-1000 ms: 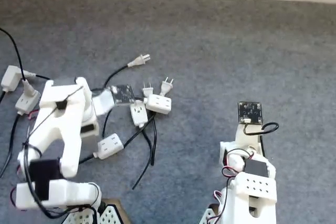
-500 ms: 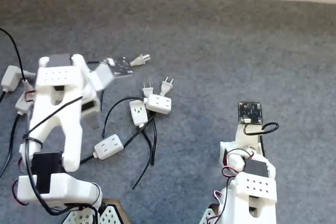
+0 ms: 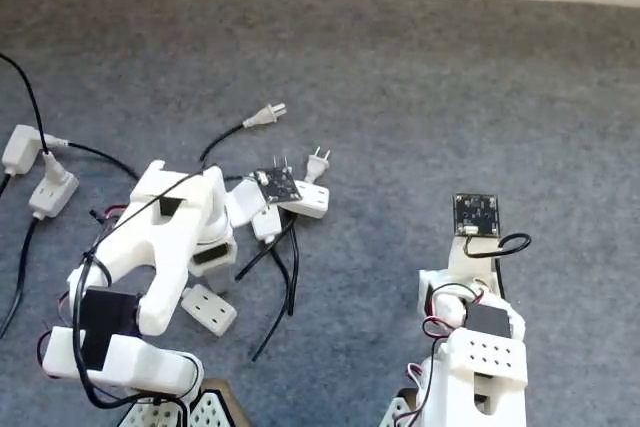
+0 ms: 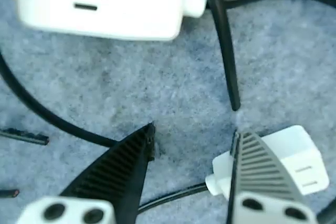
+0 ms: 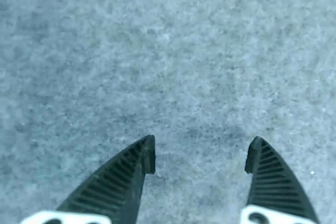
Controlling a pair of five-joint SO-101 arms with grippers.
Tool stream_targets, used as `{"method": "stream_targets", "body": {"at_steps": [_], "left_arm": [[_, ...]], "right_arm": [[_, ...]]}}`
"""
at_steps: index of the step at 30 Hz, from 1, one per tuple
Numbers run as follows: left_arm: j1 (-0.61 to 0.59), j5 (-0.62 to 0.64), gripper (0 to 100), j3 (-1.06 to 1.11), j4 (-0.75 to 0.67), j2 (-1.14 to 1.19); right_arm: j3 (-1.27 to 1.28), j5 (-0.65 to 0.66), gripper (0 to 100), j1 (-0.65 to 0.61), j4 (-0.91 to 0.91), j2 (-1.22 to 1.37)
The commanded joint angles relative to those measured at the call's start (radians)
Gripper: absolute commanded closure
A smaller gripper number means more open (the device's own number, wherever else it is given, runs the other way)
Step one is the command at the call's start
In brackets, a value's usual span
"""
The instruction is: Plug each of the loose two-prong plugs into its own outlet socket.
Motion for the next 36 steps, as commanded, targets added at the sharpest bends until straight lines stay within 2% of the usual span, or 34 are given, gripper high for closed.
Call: {"method": "stream_targets", "body": {"at_steps": [1,11,20,22,30,33,36], "left_arm": [[0.007,-0.023,75,-0.005,0.012,-0.016],[-0.114,0.087,75,-0.242,0.02,-0.007],[-0.185,0.086,75,-0.174,0.006,-0.013],[-0.196,0.103,75,-0.208,-0.029,-0.015],[-0.177,0.318,75,-0.522,-0.18,0.01],[-0.139,0.387,75,-0.619,-0.301,0.107],[-0.099,0.388,75,-0.699,-0.416,0.269]], "right_arm": [[-0.015,0.002,72.4,-0.007,-0.015,-0.013],[-0.015,0.002,72.4,-0.007,-0.015,-0.013],[-0.015,0.002,72.4,-0.007,-0.015,-0.013],[-0.015,0.002,72.4,-0.008,-0.015,-0.013],[-0.008,0.002,72.4,-0.008,-0.015,-0.013],[-0.008,0.002,72.4,-0.008,-0.015,-0.013],[-0.008,0.002,72.4,-0.008,-0.016,-0.013]]}}
